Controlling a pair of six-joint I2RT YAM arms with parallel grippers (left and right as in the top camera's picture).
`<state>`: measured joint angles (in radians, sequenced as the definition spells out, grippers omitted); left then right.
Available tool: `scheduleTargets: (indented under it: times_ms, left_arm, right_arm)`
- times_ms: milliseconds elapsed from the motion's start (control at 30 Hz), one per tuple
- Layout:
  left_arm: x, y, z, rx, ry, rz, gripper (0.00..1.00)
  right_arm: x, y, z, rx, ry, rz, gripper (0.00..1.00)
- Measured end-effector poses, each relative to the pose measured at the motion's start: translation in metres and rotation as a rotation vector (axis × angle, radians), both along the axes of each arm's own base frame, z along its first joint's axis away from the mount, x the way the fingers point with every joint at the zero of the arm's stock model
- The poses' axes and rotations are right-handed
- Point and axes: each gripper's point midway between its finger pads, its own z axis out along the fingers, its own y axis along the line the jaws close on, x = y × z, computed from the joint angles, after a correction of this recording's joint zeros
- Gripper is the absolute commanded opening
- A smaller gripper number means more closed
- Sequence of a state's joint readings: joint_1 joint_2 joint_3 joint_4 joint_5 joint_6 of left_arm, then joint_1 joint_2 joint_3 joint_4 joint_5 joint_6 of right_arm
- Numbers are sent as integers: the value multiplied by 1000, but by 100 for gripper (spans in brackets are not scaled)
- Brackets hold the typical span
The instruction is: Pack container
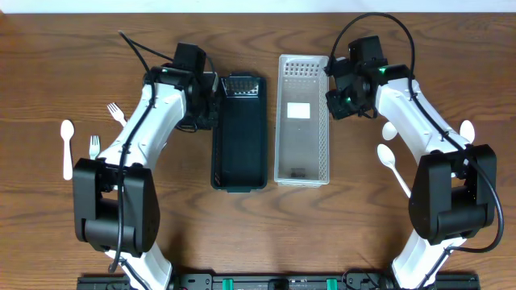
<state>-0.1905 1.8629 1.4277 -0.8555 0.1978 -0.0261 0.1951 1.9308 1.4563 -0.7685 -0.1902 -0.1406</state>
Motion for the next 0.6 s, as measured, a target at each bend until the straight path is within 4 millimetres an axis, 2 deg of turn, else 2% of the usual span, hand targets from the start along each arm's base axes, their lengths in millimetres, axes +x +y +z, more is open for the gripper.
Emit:
scheduleTargets:
  times_ms: [600]
  left_arm:
    - [0,-1,0,-1,0,-1,7]
  right_arm:
    - [-14,15,1,76,42,81,19]
